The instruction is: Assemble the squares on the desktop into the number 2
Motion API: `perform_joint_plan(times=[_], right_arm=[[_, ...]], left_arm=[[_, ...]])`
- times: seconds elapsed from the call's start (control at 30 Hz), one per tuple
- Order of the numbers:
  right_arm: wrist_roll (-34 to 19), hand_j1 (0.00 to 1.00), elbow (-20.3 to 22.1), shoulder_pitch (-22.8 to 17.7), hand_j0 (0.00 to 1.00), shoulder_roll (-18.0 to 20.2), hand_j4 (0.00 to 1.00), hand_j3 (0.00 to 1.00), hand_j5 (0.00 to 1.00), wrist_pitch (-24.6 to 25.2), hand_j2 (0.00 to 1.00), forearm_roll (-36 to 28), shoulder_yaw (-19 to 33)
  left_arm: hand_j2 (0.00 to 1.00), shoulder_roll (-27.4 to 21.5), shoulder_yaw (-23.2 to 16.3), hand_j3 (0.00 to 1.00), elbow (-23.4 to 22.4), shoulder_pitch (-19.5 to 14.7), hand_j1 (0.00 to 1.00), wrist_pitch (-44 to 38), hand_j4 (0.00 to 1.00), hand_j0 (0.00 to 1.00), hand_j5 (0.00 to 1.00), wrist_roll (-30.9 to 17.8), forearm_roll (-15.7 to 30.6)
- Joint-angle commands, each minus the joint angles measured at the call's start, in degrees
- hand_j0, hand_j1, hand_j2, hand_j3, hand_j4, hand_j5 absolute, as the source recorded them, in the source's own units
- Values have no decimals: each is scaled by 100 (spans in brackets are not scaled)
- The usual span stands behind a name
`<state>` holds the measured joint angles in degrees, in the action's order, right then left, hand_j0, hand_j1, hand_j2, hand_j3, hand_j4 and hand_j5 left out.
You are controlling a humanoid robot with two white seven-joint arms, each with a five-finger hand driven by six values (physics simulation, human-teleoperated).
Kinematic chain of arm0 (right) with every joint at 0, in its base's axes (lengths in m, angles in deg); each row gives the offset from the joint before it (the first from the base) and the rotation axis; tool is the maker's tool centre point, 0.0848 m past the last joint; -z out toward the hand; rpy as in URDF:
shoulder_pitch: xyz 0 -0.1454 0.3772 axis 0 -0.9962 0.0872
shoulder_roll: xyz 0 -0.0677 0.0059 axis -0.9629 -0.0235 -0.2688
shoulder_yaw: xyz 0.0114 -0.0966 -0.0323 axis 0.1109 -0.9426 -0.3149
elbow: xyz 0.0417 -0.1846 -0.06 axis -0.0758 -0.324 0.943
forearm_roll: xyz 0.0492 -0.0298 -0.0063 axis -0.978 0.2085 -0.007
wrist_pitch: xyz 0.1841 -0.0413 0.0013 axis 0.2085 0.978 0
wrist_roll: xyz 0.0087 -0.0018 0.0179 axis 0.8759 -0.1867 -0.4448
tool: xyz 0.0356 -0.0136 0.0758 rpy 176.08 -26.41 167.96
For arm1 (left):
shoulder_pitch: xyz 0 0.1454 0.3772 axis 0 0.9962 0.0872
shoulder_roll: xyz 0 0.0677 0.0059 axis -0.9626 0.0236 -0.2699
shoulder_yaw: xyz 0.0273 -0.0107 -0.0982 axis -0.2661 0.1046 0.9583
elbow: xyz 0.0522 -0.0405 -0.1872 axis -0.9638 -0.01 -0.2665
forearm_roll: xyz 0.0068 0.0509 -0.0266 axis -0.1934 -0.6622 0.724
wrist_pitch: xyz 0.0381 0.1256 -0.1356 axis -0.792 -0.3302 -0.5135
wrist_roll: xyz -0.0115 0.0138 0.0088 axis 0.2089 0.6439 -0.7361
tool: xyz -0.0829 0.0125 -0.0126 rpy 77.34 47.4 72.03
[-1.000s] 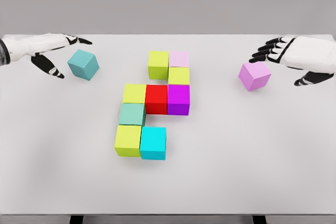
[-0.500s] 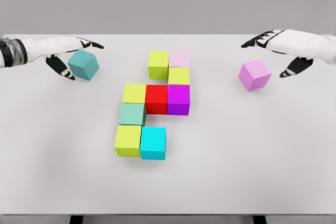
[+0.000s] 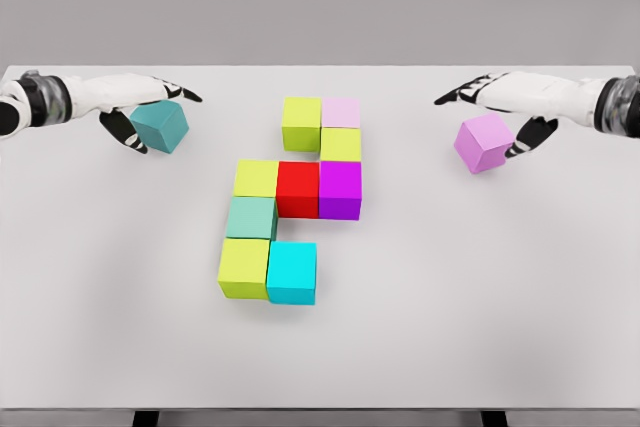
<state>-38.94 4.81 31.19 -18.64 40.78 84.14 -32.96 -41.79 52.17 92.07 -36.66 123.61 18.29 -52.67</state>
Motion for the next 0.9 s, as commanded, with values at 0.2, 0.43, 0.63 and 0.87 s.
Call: perform_joint_plan(times=[0.2, 0.43, 0.63, 0.87], right_arm=[[2, 100, -449, 9, 100, -226, 100, 100, 100, -18, 100, 172, -147], [2, 100, -810, 97, 100, -428, 100, 100, 100, -1, 100, 243, -174], [2, 100, -1082, 158, 100, -551, 100, 100, 100, -1, 100, 348, -183], [2, 100, -1223, 158, 100, -613, 100, 100, 100, -1, 100, 401, -191]], left_arm=[[95, 39, 56, 95, -13, -9, 95, -15, 95, 95, 95, 3, -181], [95, 39, 56, 95, -48, -9, 95, -15, 95, 95, 95, 3, -190], [89, 39, 39, 89, -56, -9, 89, -15, 89, 89, 89, 3, -356], [66, 30, 47, 66, -56, -9, 66, -15, 66, 66, 66, 3, -392]])
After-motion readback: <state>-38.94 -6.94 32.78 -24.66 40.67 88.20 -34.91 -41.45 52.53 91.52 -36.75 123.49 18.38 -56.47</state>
